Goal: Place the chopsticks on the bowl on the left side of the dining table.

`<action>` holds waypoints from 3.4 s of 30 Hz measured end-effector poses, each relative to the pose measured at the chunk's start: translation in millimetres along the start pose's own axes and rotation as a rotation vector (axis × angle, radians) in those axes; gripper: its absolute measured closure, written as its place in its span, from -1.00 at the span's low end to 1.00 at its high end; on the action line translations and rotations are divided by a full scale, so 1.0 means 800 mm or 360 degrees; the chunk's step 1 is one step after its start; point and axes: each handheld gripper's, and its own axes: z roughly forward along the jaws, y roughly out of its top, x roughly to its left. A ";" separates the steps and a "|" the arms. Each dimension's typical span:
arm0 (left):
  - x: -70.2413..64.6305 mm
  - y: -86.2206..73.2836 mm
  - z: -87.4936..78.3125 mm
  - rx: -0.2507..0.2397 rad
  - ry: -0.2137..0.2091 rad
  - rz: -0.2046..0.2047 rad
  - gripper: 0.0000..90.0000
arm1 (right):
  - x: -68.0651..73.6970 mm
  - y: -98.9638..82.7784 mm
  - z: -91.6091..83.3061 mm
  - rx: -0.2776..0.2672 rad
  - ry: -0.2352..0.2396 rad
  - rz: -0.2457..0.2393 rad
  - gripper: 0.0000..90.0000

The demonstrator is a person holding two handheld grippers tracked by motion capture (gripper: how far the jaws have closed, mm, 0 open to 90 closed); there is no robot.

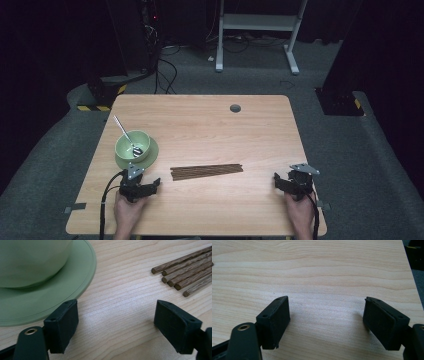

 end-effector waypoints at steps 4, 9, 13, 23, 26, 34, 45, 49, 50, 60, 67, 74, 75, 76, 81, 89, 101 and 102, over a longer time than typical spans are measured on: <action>-0.001 0.000 0.000 0.0009 0.0014 0.0017 -0.53 | 0.000 0.000 0.000 -0.0002 0.0003 -0.0002 -0.51; -0.001 0.001 0.000 0.0010 0.0002 0.0005 -0.58 | 0.000 0.000 0.000 -0.0003 0.0005 -0.0005 -0.51; 0.000 0.001 0.000 0.0007 -0.0019 -0.0018 -0.63 | 0.000 0.000 0.000 -0.0003 0.0005 -0.0005 -0.51; 0.000 -0.002 -0.003 -0.0007 -0.0073 -0.0059 -0.66 | 0.000 0.000 0.000 -0.0003 0.0006 -0.0005 -0.51; -0.002 -0.001 -0.003 -0.0003 -0.0055 -0.0035 -0.64 | 0.000 0.000 0.000 -0.0003 0.0006 -0.0006 -0.51; -0.005 0.004 -0.006 -0.0008 -0.0118 -0.0027 -0.57 | 0.000 0.000 0.000 -0.0003 0.0006 -0.0005 -0.51; -0.013 0.033 -0.010 -0.0041 -0.0222 0.0055 -0.52 | 0.000 0.000 0.000 -0.0002 0.0003 0.0003 -0.50; -0.018 0.039 -0.012 -0.0047 -0.0276 0.0073 -0.52 | 0.000 0.000 0.000 -0.0003 0.0003 -0.0003 -0.50; -0.021 0.041 -0.011 -0.0050 -0.0299 0.0074 -0.52 | 0.000 0.000 0.000 -0.0003 0.0003 -0.0003 -0.50; -0.036 0.061 0.001 -0.0044 -0.0383 0.0105 -0.50 | 0.000 0.000 0.000 -0.0003 0.0003 -0.0003 -0.50; -0.049 0.080 0.012 -0.0011 -0.0407 0.0159 -0.52 | 0.000 0.000 0.000 -0.0003 0.0001 -0.0002 -0.50; -0.066 0.098 0.030 0.0015 -0.0439 0.0218 -0.51 | 0.000 0.000 0.000 -0.0003 0.0002 -0.0002 -0.50; -0.066 0.098 0.030 0.0015 -0.0439 0.0218 -0.52 | 0.000 0.000 0.000 -0.0003 0.0002 -0.0002 -0.50; -0.072 0.101 0.035 0.0022 -0.0443 0.0237 -0.52 | 0.000 0.000 0.000 -0.0003 0.0002 -0.0002 -0.50; -0.082 0.109 0.051 0.0060 -0.0492 0.0273 -0.49 | 0.000 0.000 0.000 -0.0003 0.0002 -0.0002 -0.50; -0.089 0.115 0.078 0.0082 -0.0529 0.0204 -0.39 | 0.000 0.000 0.000 -0.0003 0.0002 -0.0002 -0.50; -0.108 0.131 0.099 0.0126 -0.0447 0.0307 -0.21 | 0.000 0.000 0.000 -0.0003 0.0002 -0.0002 -0.50; -0.109 0.133 0.101 0.0126 -0.0439 0.0305 -0.18 | 0.000 0.000 0.000 -0.0003 0.0002 -0.0003 -0.50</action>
